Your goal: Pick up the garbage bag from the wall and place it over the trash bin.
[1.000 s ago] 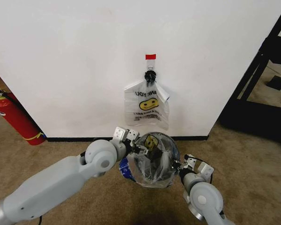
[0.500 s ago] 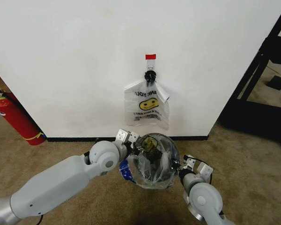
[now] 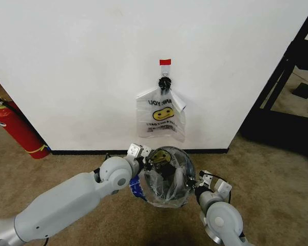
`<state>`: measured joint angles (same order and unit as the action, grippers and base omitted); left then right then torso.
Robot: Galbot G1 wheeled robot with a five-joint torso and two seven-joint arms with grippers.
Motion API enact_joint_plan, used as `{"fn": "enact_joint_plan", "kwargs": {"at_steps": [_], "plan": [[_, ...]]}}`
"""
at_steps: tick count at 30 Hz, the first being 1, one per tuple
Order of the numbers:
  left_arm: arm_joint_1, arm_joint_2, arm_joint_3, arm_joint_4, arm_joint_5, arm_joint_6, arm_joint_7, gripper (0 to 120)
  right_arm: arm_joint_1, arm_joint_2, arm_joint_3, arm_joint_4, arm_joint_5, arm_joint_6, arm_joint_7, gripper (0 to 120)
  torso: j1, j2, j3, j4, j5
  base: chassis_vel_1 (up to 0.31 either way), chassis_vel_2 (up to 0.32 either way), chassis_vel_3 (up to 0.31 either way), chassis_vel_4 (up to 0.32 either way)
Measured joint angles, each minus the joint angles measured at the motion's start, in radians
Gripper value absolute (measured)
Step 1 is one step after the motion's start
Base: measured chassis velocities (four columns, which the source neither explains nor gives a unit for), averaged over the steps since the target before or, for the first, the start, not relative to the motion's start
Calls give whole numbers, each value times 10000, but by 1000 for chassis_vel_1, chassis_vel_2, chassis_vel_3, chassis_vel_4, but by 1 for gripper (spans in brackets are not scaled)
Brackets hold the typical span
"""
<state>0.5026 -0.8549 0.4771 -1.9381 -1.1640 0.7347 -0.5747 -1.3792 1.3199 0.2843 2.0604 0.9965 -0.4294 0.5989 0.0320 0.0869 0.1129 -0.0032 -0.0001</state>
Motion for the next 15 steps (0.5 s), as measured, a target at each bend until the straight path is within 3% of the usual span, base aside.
{"fn": "enact_joint_plan", "kwargs": {"at_steps": [3,8,15], "plan": [[53,17,-21,-48,5,0,-51,4,-7,-4,13,58,-11,-45,-79,0,0,0,0,0,1,0,0,0,0],[148,103,-41,-221,12,-1,-123,3,-42,-116,26,242,-108,-129,-322,14,0,1,0,1,1,0,0,0,0],[294,229,-182,-371,-26,33,-151,1,-211,-363,69,611,-128,-296,-503,43,0,1,0,1,0,0,0,0,0]]}}
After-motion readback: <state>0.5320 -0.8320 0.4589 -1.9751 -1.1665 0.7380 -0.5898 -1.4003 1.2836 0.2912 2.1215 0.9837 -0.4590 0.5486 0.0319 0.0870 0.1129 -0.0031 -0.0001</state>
